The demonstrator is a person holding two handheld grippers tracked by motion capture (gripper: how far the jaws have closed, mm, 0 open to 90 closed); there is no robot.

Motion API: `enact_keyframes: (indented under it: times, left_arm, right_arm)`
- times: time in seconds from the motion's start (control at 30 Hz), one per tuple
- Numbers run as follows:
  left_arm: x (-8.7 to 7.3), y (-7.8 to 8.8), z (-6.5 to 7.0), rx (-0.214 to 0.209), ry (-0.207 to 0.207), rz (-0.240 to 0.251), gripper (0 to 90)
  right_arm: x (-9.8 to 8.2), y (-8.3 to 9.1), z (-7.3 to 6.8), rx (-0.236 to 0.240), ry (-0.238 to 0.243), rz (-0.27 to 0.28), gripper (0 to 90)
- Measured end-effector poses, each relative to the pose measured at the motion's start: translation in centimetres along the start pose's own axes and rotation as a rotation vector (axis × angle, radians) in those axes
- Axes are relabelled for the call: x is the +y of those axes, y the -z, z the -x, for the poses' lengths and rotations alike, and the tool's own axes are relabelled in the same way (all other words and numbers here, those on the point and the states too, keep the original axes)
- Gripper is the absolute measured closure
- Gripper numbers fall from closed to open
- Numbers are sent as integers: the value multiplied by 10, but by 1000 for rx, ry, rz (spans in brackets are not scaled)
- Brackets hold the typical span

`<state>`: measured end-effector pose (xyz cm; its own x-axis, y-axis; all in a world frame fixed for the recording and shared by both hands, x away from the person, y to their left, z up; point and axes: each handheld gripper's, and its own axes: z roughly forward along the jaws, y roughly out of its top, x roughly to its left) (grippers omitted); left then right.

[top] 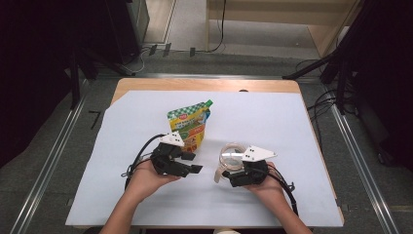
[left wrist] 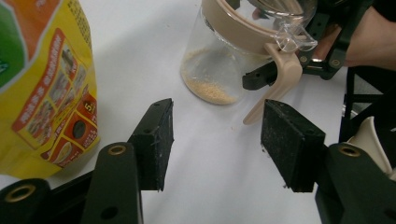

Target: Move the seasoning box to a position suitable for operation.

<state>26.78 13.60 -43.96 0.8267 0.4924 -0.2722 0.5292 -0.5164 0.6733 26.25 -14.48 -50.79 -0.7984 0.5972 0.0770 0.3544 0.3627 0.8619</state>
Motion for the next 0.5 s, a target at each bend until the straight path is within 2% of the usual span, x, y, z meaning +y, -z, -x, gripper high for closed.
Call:
enact_keyframes:
  times: [0.03,0.07,0.13,0.17,0.2,0.23,0.27,0.33,0.5]
  left_arm:
    - [0,-1,1,1,-5,-6,501]
    - [1,-1,1,0,-7,-7,501]
    - [1,-1,2,-6,-5,-4,515]
    - [2,0,2,-12,0,0,550]
    - [2,0,1,-17,4,-3,564]
    - [2,0,1,-17,4,-3,582]
    - [3,0,1,-49,1,0,651]
    - [3,-1,2,-55,-9,1,668]
    - [7,-7,4,-61,-15,-2,754]
  right_arm:
    - [0,0,0,1,-20,-8,91]
    - [0,0,0,1,-20,-8,91]
    - [0,1,2,13,-53,-22,36]
    - [1,6,5,-1,-61,-37,7]
    - [2,8,5,-4,-48,-47,0]
    - [2,8,5,-4,-48,-47,0]
    - [1,16,4,-3,-39,-54,0]
    - [1,19,4,3,-46,-55,0]
    - [-2,43,7,11,-101,-67,69]
